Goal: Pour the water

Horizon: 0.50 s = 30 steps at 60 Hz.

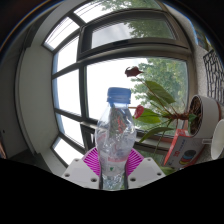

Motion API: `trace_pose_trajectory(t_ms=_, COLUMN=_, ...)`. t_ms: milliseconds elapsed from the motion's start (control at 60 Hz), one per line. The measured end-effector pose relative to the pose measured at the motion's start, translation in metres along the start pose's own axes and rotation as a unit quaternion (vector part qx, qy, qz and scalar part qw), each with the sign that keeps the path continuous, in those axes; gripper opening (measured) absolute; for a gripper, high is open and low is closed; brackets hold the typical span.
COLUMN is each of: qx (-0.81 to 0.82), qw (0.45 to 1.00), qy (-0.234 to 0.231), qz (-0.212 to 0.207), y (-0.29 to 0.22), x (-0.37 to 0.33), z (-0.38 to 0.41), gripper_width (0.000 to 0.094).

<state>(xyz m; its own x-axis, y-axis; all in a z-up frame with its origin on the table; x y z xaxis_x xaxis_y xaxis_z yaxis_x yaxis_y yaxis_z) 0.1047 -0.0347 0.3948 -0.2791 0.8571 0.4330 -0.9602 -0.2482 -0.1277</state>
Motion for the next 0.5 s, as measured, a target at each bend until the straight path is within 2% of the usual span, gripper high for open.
trace_pose_trajectory(t_ms=67, qx=-0.151, qw=0.988, qy=-0.004, qz=-0.017, y=-0.021, x=0.008, z=0.023, gripper_width=0.0273)
trace_pose_trajectory(t_ms=150, qx=-0.319, qw=0.947, qy=0.001, qz=-0.044, y=-0.054, x=0.005, z=0.044, gripper_width=0.0273)
trace_pose_trajectory(t_ms=267, qx=-0.511, qw=0.855, qy=0.052, qz=-0.064, y=-0.099, x=0.002, z=0.034, gripper_width=0.0273)
trace_pose_trajectory(t_ms=367, qx=-0.606, qw=0.785, qy=0.121, qz=-0.052, y=-0.133, x=-0.018, z=-0.003, gripper_width=0.0272)
trace_pose_trajectory(t_ms=500, qx=-0.665, qw=0.713, qy=0.220, qz=0.010, y=-0.165, x=-0.055, z=-0.109, gripper_width=0.0274)
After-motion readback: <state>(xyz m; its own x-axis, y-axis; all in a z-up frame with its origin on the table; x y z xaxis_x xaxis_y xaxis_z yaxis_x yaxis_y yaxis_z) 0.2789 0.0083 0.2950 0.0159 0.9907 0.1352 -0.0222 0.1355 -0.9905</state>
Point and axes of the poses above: the point between the fingertips, and its own axes, seen from behind it with the camera up: z to the left, y down, x forward, the way the camera looks, the point moved 6 cm from there along -x, backward, against the way the camera looks, and after that the axes turned 5 degrees about y, right-handed, at the moved point
